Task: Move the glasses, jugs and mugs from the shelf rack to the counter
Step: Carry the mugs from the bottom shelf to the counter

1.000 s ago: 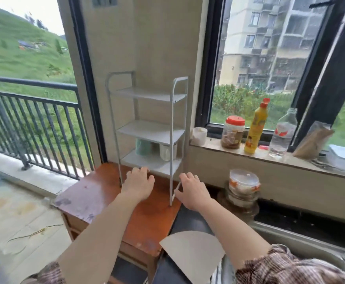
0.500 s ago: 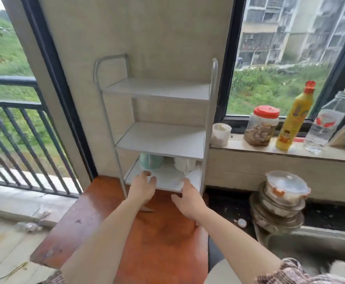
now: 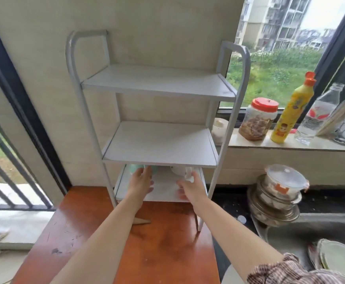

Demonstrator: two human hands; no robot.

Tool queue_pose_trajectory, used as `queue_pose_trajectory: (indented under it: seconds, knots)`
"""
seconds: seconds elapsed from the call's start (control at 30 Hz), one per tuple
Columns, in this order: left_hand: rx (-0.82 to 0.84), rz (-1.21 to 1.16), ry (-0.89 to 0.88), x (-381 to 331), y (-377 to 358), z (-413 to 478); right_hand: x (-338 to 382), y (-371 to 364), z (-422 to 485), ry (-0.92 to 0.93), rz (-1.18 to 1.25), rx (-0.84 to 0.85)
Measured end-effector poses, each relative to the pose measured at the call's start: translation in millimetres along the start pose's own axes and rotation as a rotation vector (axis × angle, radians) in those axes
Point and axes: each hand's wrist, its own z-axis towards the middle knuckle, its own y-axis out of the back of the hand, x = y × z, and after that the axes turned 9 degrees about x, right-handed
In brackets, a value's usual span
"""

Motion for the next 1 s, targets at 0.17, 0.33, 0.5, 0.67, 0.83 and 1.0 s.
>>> queue_pose_trajectory:
  seconds: [0.17, 0.33, 0.5, 0.67, 0.83, 1.0]
  knots:
    - [-0.001, -0.02, -0.02, -3, 0, -2, 12, -1, 6, -0.044, 0.09, 0.011]
    - [-0.118, 0.033, -0.066, 0, -2, -28, 16, -10, -11, -0.062, -0.054, 0.041]
    - [-0.215, 0.075, -0.133, 19, -7, -77, 6, -1, -43, -0.038, -0.059, 0.14]
    - [-0.321, 0.119, -0.172, 29, -21, -128, -9, 17, -94, -0.048, -0.031, 0.242]
    - [-0.327, 0.113, -0.181, 38, -54, -178, -24, 69, -158, 0.01, -0.035, 0.299]
    - [-0.237, 0.158, -0.192, 56, -117, -236, -53, 154, -229, 0.009, -0.038, 0.254]
